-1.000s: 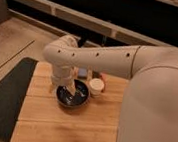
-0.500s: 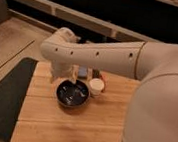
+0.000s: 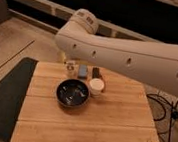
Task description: Place the white sponge in the ceramic bowl
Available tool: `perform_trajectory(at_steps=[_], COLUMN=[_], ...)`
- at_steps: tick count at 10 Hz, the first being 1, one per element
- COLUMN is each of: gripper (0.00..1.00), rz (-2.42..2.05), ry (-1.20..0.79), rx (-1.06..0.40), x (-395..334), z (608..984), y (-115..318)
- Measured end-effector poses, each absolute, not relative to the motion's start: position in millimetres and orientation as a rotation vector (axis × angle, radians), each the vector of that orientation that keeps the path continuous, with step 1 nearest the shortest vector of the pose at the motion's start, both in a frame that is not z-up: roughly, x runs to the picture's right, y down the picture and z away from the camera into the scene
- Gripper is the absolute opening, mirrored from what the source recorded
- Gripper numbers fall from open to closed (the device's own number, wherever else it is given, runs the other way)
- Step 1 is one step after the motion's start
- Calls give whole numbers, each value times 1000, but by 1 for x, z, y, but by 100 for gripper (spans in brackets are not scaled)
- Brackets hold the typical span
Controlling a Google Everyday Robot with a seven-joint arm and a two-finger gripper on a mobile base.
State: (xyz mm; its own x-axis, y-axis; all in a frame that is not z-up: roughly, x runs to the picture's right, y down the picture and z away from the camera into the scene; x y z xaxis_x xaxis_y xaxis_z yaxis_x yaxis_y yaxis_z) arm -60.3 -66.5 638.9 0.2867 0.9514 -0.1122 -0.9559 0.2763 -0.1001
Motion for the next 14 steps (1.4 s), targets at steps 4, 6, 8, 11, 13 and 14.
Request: perform_trajectory(at_steps=[4,6,8,11,13,14], gripper=[65,65,65,65,65,65], rz=[1257,1230,1212,1215,1216,1215], ry=[72,56,-43,-156,-179,-180], rx=[-157,-178,-227,-236,-234,-234], x=[-30,6,32,67,72,71], z=[657,682,710,733,737,737], y=[-66,-75,-90,-107,-111,-111])
